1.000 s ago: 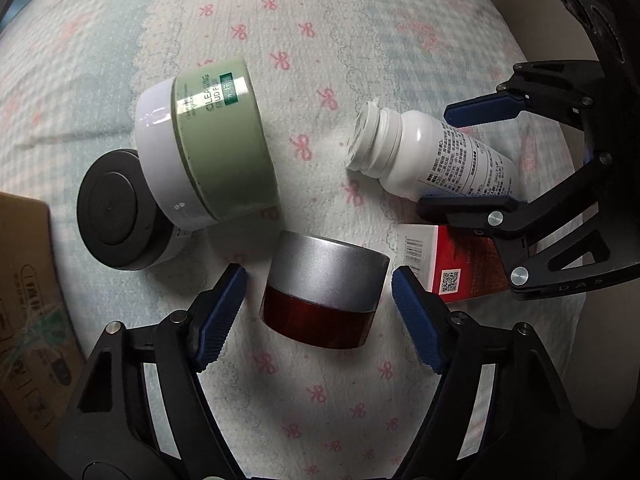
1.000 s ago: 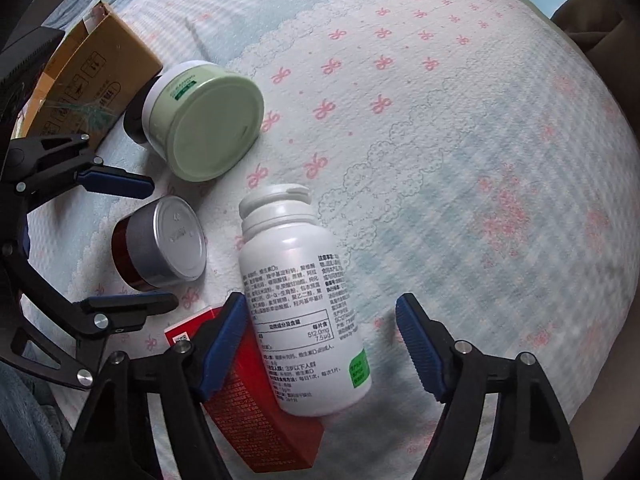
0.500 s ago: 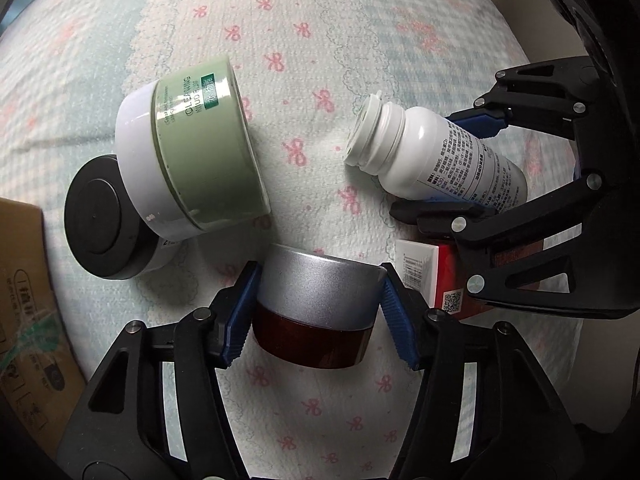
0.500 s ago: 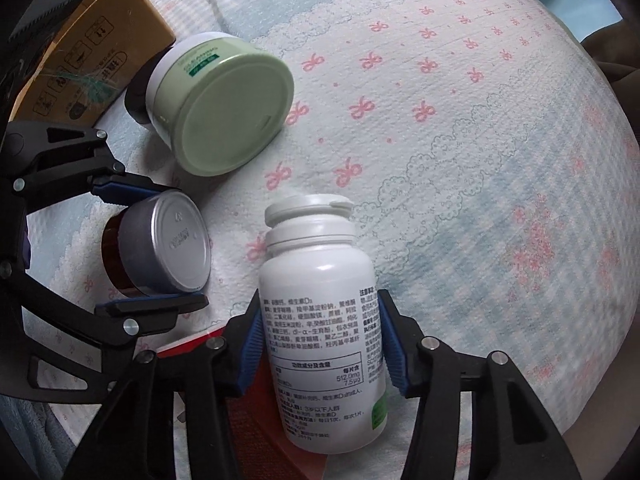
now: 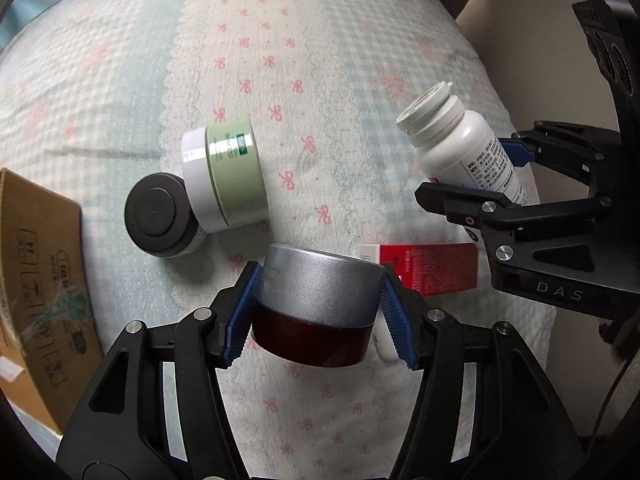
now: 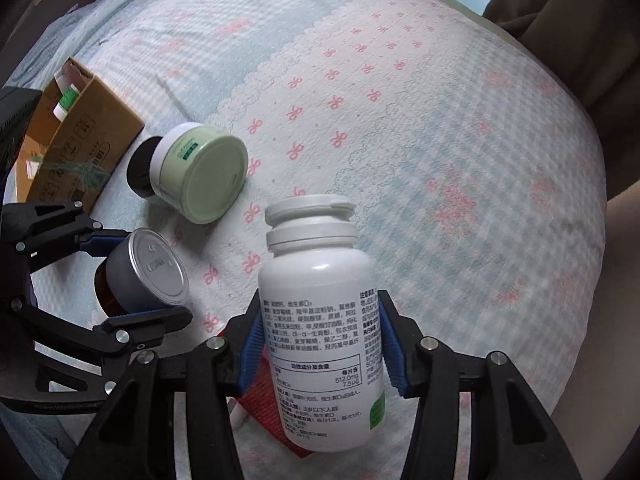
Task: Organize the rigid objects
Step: 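Carry the jar and pill bottle into the box and release both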
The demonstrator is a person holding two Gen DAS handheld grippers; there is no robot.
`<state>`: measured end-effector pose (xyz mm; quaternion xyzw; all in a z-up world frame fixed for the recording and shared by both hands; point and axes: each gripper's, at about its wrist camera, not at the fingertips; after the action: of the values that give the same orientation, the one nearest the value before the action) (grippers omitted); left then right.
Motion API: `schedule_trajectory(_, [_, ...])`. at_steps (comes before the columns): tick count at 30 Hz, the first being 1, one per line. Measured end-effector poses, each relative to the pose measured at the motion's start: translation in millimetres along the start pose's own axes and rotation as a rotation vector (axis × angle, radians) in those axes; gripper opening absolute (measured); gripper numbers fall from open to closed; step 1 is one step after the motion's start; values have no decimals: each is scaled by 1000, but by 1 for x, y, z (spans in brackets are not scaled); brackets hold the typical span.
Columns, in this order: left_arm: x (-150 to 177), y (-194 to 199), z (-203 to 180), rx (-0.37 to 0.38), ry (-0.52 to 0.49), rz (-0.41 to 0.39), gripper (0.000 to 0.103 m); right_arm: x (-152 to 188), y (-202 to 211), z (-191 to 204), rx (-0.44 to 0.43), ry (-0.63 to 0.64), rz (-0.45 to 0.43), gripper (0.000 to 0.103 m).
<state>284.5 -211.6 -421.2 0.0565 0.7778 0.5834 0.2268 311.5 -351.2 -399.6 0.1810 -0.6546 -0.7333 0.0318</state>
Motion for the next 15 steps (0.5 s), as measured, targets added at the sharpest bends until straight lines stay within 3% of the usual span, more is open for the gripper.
schedule_trajectory(3, [-2, 40, -10, 12, 0, -58, 55, 11, 42, -2, -3, -97, -40, 47])
schedule_trajectory(8, [-2, 118, -23, 26, 11, -160, 55, 25, 117, 27, 10, -216, -114, 47])
schedule_trajectory(15, [22, 240, -12, -8, 32, -277, 55, 25, 212, 93, 14, -247, -228, 47])
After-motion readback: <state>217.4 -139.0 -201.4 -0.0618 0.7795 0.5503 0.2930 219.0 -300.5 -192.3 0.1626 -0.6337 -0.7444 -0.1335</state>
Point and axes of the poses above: each gripper's, at about its wrist camera, not at the fingertips, and y roughly against the way its jaws point, z to its left, x to its underside, and after that the axes turned 10 degrees about -y, right-handed
